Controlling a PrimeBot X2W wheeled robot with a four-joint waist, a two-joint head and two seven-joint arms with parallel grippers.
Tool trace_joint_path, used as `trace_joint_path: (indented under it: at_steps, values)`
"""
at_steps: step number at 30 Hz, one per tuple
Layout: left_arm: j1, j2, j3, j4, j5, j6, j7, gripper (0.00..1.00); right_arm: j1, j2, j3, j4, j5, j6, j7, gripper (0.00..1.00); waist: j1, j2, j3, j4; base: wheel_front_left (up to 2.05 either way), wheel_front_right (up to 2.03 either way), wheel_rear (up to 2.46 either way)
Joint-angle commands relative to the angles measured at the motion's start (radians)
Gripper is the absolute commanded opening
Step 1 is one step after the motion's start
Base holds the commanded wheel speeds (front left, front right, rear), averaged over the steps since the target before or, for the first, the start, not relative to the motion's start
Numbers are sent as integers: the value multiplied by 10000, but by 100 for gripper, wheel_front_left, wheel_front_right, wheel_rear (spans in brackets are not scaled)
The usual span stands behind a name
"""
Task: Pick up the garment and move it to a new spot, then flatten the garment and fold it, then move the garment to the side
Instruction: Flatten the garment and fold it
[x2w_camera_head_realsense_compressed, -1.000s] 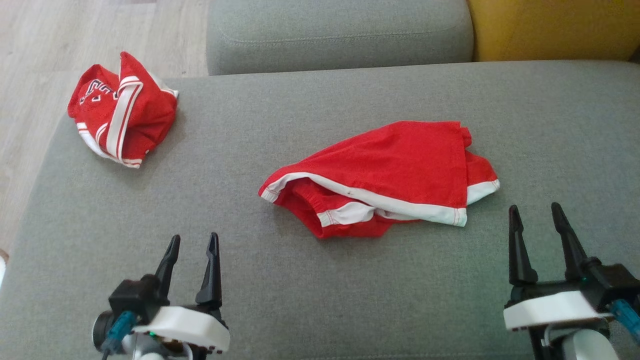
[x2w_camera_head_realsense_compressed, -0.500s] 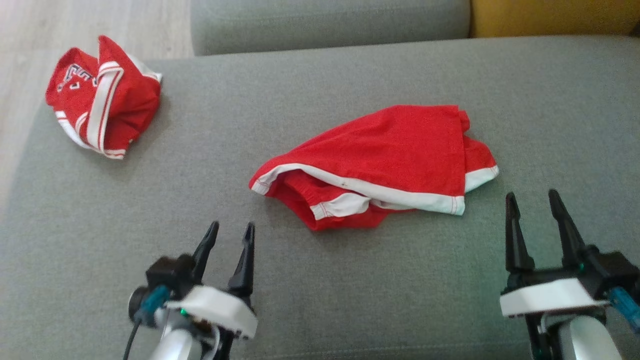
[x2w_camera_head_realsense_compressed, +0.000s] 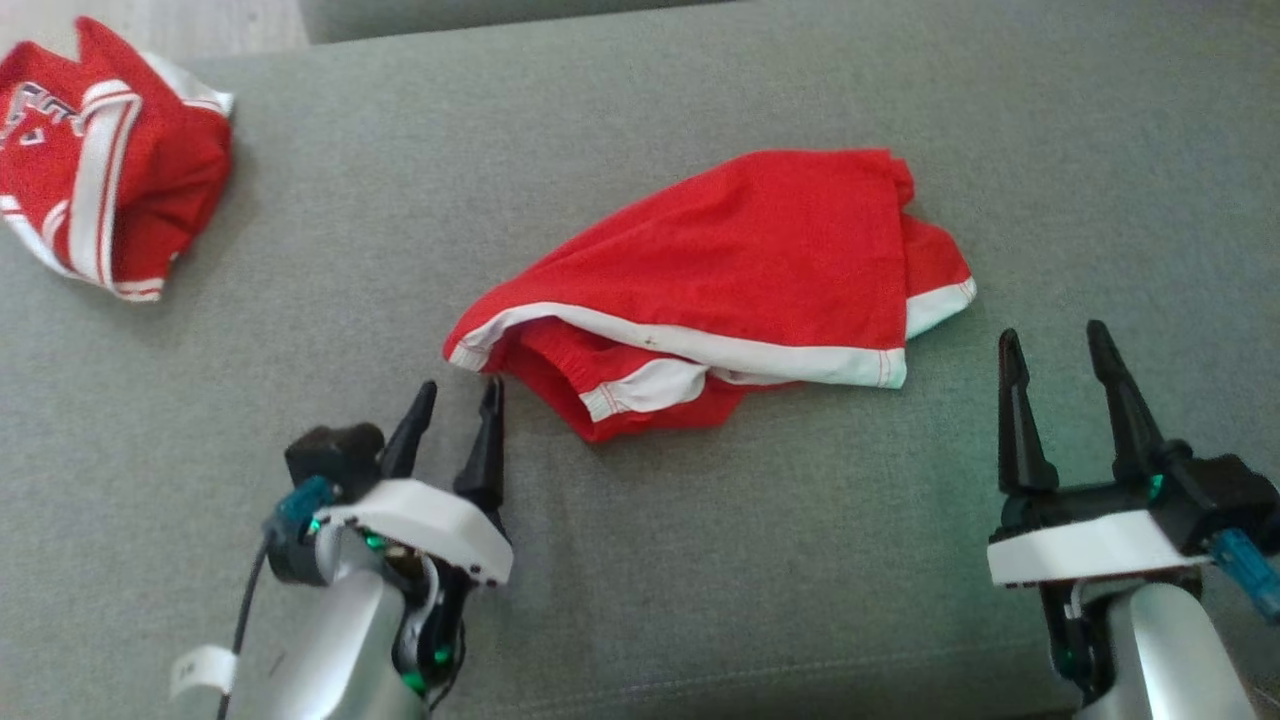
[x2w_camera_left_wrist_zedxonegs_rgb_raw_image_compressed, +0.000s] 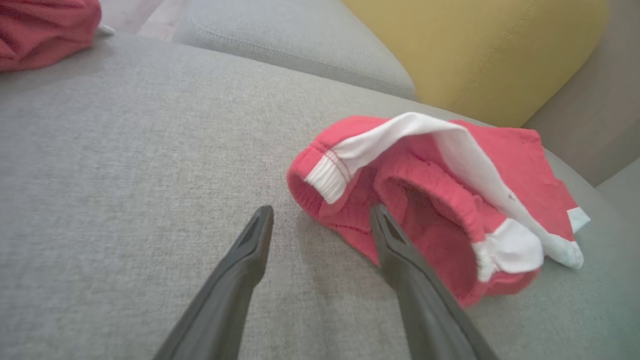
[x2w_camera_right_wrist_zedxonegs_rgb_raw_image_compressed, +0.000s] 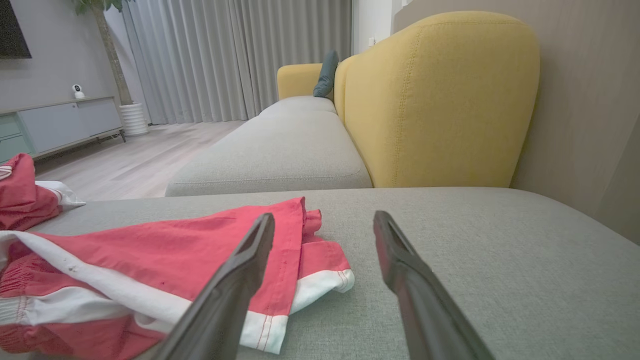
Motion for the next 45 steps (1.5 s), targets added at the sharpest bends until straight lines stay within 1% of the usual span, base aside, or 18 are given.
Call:
trace_joint_path:
  at_steps: [1,4,8,9,10,11,12,15,21,26,28,30,31,32,33,35,40,45]
  values:
    - [-553,32,282,-109,-148,75,-122,100,-355,-56,264,-357,69,75,-63,100,-1,0,169,-147,0,0,0]
    - [-851,32,372,92,-277,98,-122,100,-420,-56,271,-379,84,75,-63,100,-1,0,307,-247,0,0,0]
    - [-997,32,344,-11,-421,-51,-122,100,-440,-56,250,-397,83,75,-63,100,-1,0,378,-303,0,0,0]
    - [-1002,32,314,-96,-510,-105,-122,78,-445,-56,246,-399,83,75,-63,100,-1,0,396,-316,0,0,0]
    - [-999,32,272,-195,-581,-154,-122,40,-450,-56,242,-398,84,75,-63,100,-1,0,398,-323,0,0,0]
    - [-982,32,223,-298,-666,-199,-122,14,-450,-56,239,-394,83,75,-63,100,-1,0,396,-326,0,0,0]
    - [-963,32,175,-413,-748,-240,-122,0,-447,-56,232,-386,82,75,-63,100,-1,0,388,-325,0,0,0]
    - [-885,32,70,-847,-924,-328,-122,0,-431,-56,230,-351,80,75,-63,100,-1,0,320,-313,0,0,0]
    - [-522,32,-66,-2147,-1301,-554,-122,0,-324,-56,232,-323,48,75,-63,100,-1,0,81,-217,0,0,0]
    - [184,32,-692,-2931,-1744,-865,-40,0,-175,-56,255,-270,20,75,-63,100,-1,0,-183,-142,0,0,0]
    - [524,77,-1032,-3235,-2046,-1006,339,0,-121,-56,252,-253,6,75,-63,100,-1,0,-266,-114,0,0,0]
    - [878,246,-1316,-3589,-2442,-1097,849,0,-70,-56,235,-244,-12,75,-63,100,-1,0,-334,-83,0,0,0]
    - [1042,361,-1419,-3765,-2650,-1125,1114,0,-49,-56,226,-240,-22,75,-63,100,-1,0,-357,-68,0,0,0]
    - [1313,624,-1595,-4094,-3071,-1167,1630,0,-29,-56,209,-243,-52,75,-63,100,-1,0,-376,-39,0,0,0]
    - [1408,770,-1636,-4220,-3231,-1179,1821,0,-25,-56,199,-247,-66,75,-63,100,-1,0,-378,-24,0,0,0]
    - [1551,1017,-1701,-4343,-3555,-1197,2169,0,-26,-56,191,-254,-87,75,-63,100,-1,0,-371,1,0,0,0]
    - [1648,1324,-1751,-4024,-4379,-1221,2791,0,-64,-56,218,-247,-114,75,-63,100,-1,0,-314,37,0,0,0]
    - [1546,1366,-1904,-3417,-4879,-1234,3013,0,-123,-56,239,-218,-136,75,-63,100,-1,0,-229,21,0,0,0]
